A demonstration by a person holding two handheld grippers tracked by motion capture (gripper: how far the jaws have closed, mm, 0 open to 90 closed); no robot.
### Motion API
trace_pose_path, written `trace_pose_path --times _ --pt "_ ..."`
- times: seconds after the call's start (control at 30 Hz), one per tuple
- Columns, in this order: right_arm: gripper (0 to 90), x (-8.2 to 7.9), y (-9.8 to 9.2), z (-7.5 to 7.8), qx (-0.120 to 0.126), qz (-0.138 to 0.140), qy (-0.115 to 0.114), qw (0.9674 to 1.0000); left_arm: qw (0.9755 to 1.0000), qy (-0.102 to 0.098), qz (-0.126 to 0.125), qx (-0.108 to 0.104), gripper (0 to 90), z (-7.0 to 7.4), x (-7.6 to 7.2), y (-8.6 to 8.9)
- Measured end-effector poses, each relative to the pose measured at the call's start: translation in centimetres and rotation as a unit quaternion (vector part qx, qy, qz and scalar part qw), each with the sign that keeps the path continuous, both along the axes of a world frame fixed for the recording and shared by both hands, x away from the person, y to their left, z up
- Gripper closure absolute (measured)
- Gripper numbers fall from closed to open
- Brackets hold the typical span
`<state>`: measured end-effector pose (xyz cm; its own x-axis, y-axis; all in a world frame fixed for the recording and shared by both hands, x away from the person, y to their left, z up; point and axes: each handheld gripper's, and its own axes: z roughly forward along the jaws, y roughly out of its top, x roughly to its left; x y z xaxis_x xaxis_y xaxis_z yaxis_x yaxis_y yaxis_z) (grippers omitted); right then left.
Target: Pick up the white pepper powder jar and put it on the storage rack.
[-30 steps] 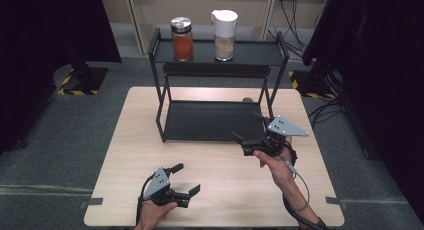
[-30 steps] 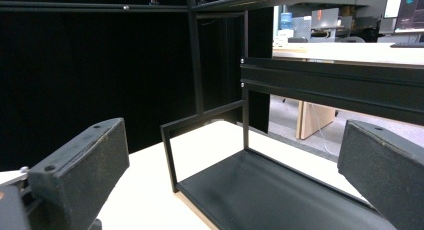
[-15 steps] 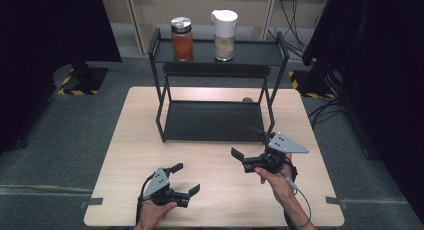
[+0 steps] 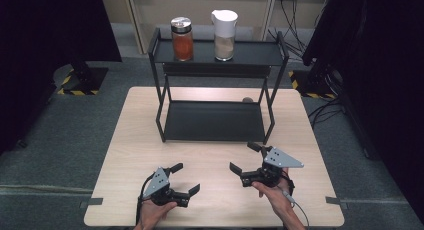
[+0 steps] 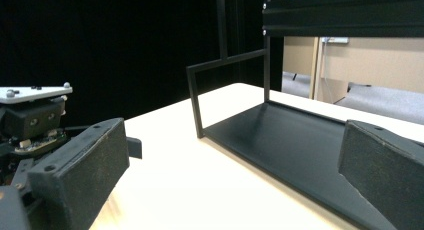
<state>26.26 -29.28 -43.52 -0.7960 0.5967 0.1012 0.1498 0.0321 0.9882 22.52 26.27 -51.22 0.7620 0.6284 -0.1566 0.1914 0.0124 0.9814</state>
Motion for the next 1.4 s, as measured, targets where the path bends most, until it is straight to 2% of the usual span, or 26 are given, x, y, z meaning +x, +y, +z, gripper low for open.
trace_pose_path --times 0.57,1.1,1.4 --pt "0.4 -1.2 0.3 -3.4 -0.006 -0.006 -0.002 1.0 1.0 -0.001 0.001 -0.001 0.9 0.0 0.0 0.1" --pt "0.4 -1.0 0.1 -5.0 -0.01 -0.001 0.01 0.9999 1.0 0.0 0.003 -0.003 0.9 0.0 0.1 0.0" --pt "0.4 -1.0 0.0 -5.3 -0.012 -0.003 0.014 0.9998 1.0 0.001 0.001 -0.002 0.9 0.0 0.1 0.0"
